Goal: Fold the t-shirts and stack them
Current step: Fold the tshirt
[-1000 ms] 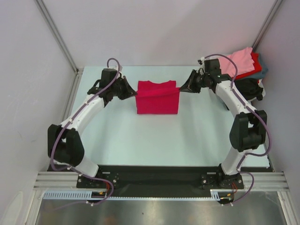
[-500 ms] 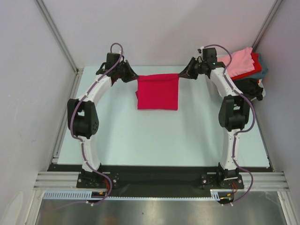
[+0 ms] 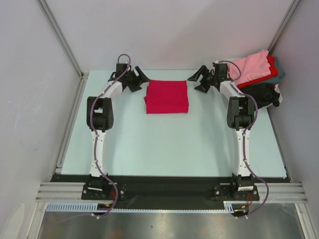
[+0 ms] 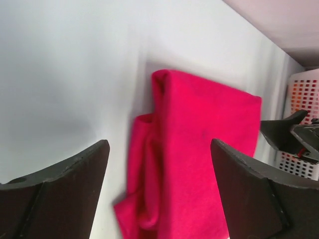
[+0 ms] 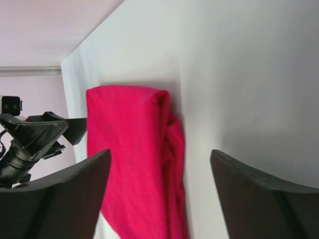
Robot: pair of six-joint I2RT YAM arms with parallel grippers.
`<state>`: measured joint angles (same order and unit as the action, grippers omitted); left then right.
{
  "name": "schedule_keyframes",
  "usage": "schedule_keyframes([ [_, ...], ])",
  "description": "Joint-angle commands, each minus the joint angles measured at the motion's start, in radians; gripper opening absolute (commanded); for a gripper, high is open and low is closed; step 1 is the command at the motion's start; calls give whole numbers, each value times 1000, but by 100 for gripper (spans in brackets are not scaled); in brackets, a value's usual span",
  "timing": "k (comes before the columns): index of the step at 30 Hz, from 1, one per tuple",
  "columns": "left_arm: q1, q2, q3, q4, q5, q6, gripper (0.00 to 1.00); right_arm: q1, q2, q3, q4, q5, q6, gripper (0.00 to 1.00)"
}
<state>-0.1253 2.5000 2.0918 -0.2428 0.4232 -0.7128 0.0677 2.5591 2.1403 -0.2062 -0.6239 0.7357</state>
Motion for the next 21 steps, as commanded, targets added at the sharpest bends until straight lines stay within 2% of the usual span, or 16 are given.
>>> schedule_keyframes([
  [1, -2, -105, -71, 109, -26, 45, 88, 7, -76, -52, 113, 21, -50, 83],
  [5, -13, -150, -162, 117, -43, 73, 86, 23, -63, -79, 65, 32, -102, 76],
  [10, -37, -130, -190, 116, -37, 79, 83, 49, -76, -143, 53, 61, -127, 74],
  [14, -48, -106, -187, 115, -43, 69, 73, 53, -97, -215, 85, 64, -122, 71],
  [15, -50, -101, -188, 114, -43, 65, 67, 53, -102, -227, 102, 61, -118, 70],
  [18, -51, -89, -193, 114, -40, 53, 58, 50, -122, -267, 116, 59, -122, 67],
  [21, -53, -98, -214, 112, -47, 38, 60, 52, -132, -283, 97, 61, -133, 66],
])
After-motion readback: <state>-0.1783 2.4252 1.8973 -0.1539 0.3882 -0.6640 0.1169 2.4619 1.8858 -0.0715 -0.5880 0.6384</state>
